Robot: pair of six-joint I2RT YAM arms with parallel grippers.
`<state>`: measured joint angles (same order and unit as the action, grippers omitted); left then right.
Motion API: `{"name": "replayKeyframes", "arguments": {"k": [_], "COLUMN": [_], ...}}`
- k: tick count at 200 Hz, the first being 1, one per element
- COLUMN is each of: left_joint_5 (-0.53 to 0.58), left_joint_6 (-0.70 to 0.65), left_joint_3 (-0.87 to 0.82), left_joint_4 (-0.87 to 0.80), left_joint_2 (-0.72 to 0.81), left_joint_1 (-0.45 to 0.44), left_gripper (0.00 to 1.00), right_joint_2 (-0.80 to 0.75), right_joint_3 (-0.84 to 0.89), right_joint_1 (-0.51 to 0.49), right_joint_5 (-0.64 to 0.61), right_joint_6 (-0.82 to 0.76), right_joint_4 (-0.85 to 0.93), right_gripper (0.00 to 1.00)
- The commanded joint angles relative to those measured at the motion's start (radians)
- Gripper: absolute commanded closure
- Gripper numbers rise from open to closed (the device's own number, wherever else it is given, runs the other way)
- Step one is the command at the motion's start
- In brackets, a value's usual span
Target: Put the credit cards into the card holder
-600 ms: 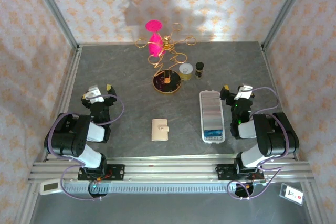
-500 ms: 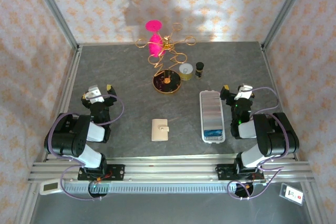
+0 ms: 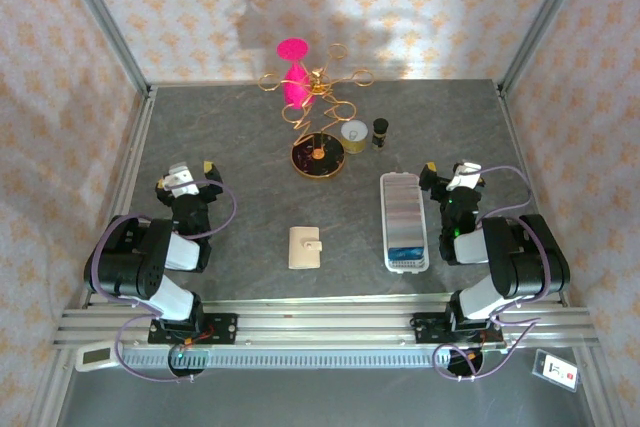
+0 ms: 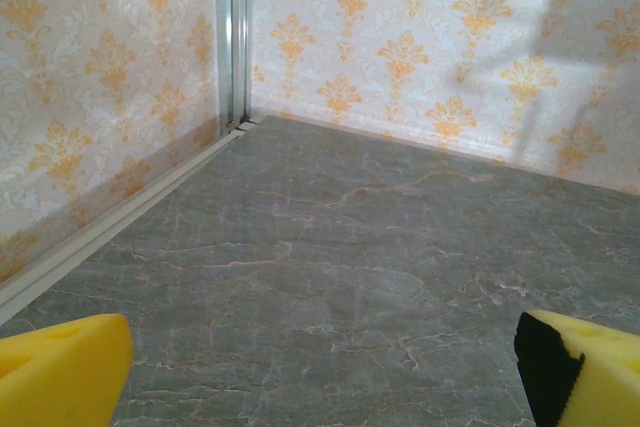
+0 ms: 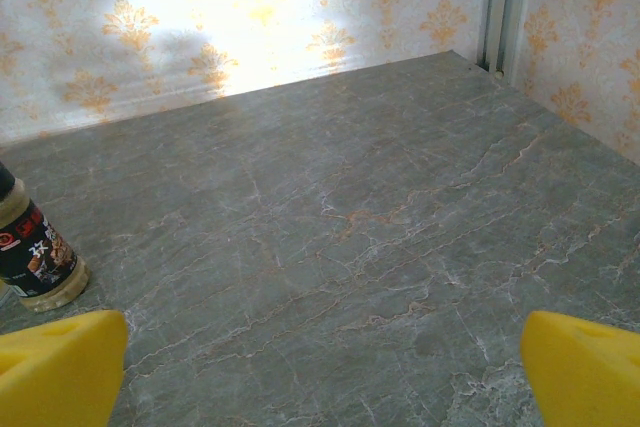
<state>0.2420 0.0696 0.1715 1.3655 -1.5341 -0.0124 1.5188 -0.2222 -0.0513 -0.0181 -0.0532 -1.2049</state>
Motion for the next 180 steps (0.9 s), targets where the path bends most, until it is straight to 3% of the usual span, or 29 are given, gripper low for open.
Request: {"name": "replayKeyframes", "arguments": {"k": [1,141,149,167,180], "left_joint_5": [-0.015,0.007,0.017,0.030,0.042], "left_joint_6": [-0.017,-0.008,0.004,-0.022,-0.032], "left_joint_3": [0.022,0.031,0.049,0.062,0.076], "left_joint_4": [-0.002,-0.033,-0.100,-0.136,-0.199], "left_joint_2": [-0.003,0.020,0.043,0.076,0.128], "left_joint_1": [-0.006,-0.005,-0.006,-0.024,-0.031], "left_gripper": [0.01,0.01,0.01,0.01,0.01], "right_joint_2": [0.001,-0.006,-0.032,-0.168,-0.236], "right_joint_3": [-0.012,-0.012,-0.040,-0.162,-0.193], "right_joint_1": [0.005,0.005,0.005,0.005,0.005], "right_joint_5": [0.004,-0.010,-0.050,-0.175,-0.204], "right_joint_6": [0.006,0.009,0.024,0.071,0.086], "right_joint_4": [-0.024,-0.025,0.036,0.377,0.463], "right_gripper": [0.00,0.00,0.00,0.00,0.00]}}
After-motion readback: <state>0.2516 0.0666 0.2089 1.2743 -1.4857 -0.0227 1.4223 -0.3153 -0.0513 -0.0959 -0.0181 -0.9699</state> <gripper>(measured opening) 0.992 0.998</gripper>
